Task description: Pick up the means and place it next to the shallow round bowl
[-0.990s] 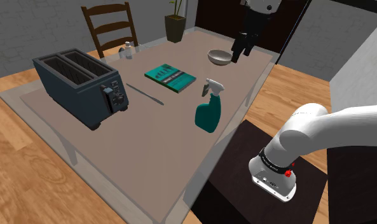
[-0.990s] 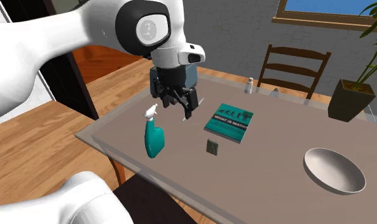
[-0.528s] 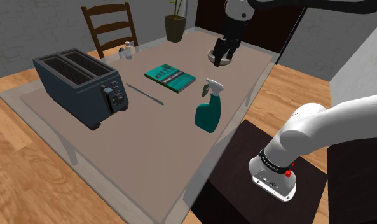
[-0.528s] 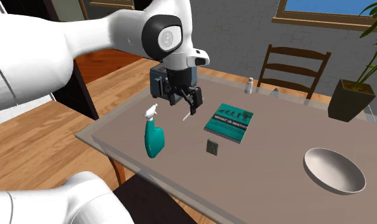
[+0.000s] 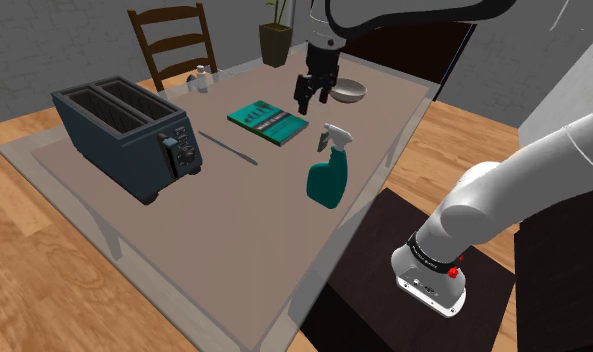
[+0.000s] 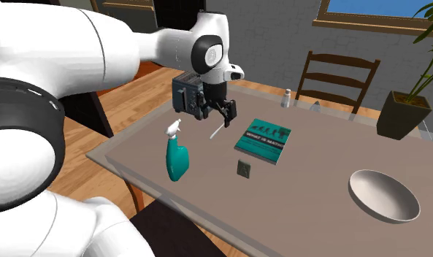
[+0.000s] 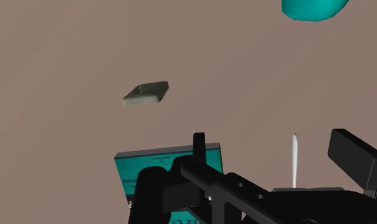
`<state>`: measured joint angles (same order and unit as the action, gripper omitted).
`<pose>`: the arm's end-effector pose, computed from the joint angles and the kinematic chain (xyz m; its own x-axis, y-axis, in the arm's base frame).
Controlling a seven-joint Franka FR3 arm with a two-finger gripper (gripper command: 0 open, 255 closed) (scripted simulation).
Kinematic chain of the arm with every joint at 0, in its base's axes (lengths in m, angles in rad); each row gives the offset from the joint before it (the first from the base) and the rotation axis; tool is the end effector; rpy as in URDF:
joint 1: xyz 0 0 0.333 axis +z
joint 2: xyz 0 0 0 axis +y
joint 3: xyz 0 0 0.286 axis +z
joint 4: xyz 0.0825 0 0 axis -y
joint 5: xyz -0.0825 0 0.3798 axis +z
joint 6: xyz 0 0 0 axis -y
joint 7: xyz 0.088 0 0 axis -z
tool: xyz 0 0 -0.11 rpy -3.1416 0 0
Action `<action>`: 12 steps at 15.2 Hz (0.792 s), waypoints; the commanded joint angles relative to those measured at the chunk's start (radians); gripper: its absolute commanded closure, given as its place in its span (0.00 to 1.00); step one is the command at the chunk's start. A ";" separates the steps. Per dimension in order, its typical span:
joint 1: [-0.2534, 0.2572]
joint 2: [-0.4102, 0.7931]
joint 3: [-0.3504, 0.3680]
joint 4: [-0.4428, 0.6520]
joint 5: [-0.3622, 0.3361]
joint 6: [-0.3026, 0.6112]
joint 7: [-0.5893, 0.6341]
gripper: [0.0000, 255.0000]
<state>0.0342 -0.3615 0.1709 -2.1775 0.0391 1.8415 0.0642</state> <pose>0.4449 0.1015 0.5072 0.9925 0.1205 0.0225 0.1201 -0.9925 0.0209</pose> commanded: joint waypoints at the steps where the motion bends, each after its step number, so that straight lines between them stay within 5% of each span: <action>1: 0.006 0.073 0.019 0.035 -0.003 0.031 0.018 0.00; 12: 0.047 0.501 0.084 0.330 -0.081 0.117 0.102 0.00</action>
<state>0.0757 0.0957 0.2512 -1.8823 -0.0315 1.9544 0.1594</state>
